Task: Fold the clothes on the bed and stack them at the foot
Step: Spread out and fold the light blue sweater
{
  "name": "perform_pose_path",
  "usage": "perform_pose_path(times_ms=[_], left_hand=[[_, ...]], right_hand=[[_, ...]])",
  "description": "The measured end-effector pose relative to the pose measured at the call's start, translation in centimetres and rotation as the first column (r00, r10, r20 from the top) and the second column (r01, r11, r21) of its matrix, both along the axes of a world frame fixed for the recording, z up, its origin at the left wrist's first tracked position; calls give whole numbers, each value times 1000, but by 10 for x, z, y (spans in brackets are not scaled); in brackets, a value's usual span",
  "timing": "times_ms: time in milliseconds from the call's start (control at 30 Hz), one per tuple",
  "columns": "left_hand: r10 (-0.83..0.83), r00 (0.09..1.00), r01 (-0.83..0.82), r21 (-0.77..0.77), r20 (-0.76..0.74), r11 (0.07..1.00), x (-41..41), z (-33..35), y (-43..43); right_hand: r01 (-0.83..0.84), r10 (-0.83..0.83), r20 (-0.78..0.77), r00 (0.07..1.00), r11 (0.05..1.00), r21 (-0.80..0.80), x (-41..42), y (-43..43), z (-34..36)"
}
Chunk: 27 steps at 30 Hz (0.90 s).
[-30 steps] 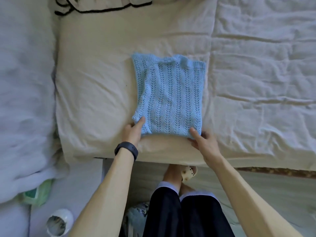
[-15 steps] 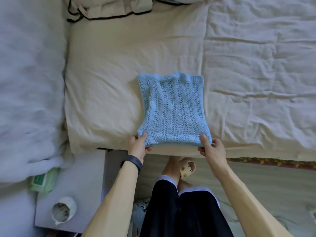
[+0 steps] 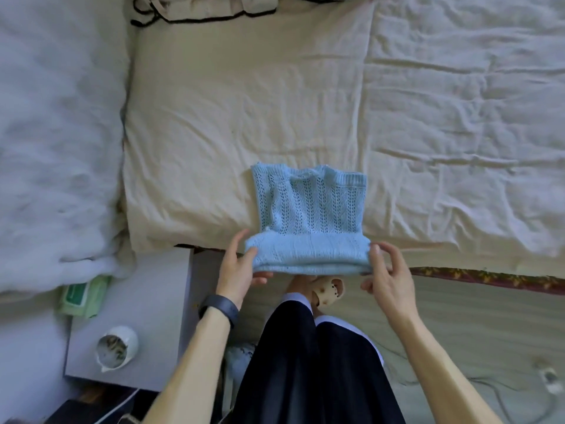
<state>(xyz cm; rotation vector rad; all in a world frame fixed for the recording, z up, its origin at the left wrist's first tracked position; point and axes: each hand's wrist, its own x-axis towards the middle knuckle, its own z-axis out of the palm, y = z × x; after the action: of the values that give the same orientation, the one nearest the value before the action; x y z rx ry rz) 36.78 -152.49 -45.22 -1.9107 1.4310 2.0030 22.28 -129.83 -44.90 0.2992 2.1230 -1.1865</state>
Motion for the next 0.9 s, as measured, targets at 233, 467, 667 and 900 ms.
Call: perform_pose_path(times_ms=[233,467,667,900], left_hand=[[-419,905,420,1,-67,907,-61,-1,-77],[-557,752,659,-419,353,625,-118,-60,-104],[-332,848,520,-528,413,672,-128,-82,-92],[-309,819,539,-462,484,704,-147,-115,-112]], right_hand=[[-270,272,8,962,956,-117,-93,-32,-31],[-282,278,-127,952,960,-8,-115,-83,-65],[-16,81,-277,957,973,230,-98,-89,-88],[-24,113,-230,966,934,357,-117,-114,-112]])
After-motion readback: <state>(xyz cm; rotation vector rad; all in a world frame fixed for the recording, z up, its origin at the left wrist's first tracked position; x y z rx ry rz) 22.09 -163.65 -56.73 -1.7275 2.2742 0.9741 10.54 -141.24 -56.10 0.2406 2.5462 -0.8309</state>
